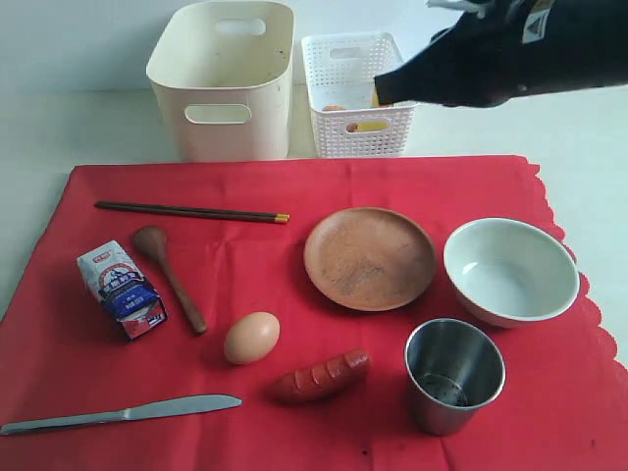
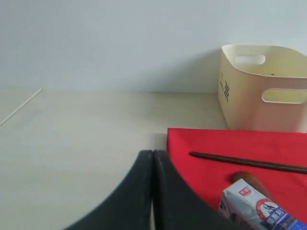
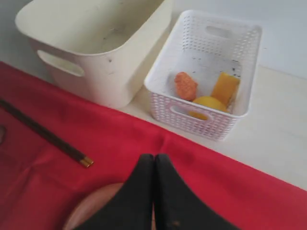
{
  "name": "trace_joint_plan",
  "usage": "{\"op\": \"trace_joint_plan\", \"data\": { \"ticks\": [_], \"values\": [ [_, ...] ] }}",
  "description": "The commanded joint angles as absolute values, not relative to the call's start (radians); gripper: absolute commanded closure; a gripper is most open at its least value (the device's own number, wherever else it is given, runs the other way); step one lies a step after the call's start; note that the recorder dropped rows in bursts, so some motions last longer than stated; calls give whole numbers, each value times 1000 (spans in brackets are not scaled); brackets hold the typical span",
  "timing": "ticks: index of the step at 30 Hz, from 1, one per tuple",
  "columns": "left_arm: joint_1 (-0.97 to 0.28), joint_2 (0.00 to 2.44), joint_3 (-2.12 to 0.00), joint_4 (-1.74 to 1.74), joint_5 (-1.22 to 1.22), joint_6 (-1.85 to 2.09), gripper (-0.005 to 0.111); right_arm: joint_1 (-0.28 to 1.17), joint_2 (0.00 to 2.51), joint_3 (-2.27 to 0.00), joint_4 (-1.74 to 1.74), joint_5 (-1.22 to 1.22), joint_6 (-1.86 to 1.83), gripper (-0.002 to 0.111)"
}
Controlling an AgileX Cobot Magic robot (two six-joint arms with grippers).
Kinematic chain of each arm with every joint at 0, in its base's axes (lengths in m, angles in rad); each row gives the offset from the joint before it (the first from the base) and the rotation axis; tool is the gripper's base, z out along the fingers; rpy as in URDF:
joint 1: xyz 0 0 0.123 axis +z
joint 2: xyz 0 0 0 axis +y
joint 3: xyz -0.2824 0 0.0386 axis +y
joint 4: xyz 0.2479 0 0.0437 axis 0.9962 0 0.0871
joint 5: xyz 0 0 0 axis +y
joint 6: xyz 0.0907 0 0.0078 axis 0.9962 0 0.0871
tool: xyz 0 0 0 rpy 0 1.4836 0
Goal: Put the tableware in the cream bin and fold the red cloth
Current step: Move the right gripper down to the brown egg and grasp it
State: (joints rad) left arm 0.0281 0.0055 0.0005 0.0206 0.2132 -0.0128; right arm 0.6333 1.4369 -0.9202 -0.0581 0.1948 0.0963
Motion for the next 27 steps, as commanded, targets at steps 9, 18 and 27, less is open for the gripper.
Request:
{"op": "trace_joint_plan", "data": {
  "ticks": [9,18,27],
  "values": [
    [30,0,0,19,211,-11,107,818,1433,-891,-58,235,45,108],
    [30,0,0,19,211,-11,107,986,1538,-874,-58,272,25,108],
    [30,0,0,19,211,-11,107,1083,1681,-874,-60,143,82,82]
  ]
}}
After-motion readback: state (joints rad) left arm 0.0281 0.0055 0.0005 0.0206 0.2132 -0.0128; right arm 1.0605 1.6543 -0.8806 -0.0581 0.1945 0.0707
